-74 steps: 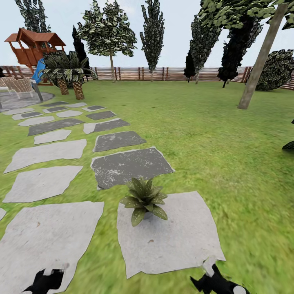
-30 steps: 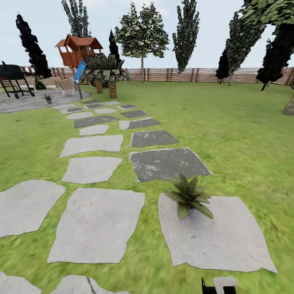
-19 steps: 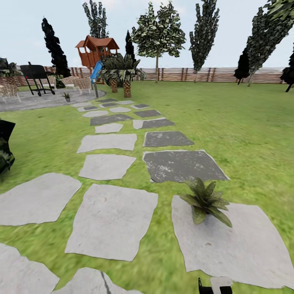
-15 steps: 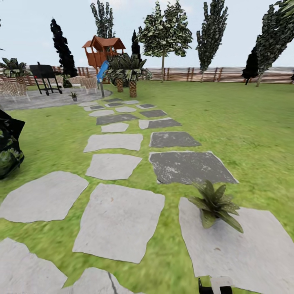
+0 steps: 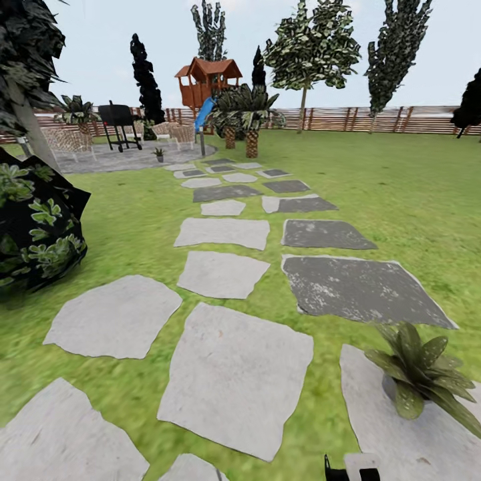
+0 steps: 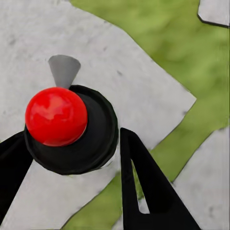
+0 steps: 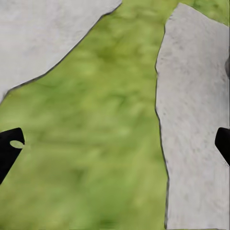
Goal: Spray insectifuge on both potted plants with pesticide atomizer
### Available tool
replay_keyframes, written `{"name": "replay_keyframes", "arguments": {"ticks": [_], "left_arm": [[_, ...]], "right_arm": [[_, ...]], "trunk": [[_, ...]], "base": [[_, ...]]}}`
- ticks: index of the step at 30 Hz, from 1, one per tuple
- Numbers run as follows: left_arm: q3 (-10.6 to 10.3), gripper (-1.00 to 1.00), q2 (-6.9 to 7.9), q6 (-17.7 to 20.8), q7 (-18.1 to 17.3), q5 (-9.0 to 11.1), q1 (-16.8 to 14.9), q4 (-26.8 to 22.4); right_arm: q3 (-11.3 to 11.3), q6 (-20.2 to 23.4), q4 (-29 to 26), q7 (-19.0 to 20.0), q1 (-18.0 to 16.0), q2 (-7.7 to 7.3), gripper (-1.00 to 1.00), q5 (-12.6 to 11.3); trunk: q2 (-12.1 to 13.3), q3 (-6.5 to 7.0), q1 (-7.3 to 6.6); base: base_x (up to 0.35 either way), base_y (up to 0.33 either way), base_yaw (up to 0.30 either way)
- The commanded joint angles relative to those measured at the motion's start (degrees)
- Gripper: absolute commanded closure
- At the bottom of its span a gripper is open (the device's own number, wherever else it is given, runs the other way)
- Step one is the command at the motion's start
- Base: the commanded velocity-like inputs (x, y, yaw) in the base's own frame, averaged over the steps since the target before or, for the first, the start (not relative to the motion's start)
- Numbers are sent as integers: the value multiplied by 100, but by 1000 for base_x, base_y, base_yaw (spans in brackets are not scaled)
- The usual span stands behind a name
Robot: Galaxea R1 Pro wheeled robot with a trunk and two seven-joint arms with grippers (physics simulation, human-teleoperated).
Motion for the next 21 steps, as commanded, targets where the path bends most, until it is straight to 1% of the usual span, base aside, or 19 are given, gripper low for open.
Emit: {"name": "replay_keyframes", "arguments": {"ticks": [1, 4, 6, 21], "left_arm": [[28, 100, 1, -23, 24, -64, -5, 12], [22, 100, -3, -25, 21, -76, -3, 19], [22, 100, 2, -28, 21, -78, -3, 14], [14, 100, 1, -27, 21, -78, -3, 19]], "right_arm": [[-32, -13, 7, -34, -3, -1, -100, 61], [-32, -16, 7, -34, -3, -1, -100, 61], [-32, -15, 7, -34, -3, -1, -100, 61], [-32, -20, 7, -34, -3, -10, -100, 61]], "trunk": [[-2, -7, 2], [-2, -15, 2], [-2, -18, 2], [-2, -19, 2]], "base": [[316, 128, 278], [329, 46, 272], [334, 11, 163], [337, 1, 8]]}}
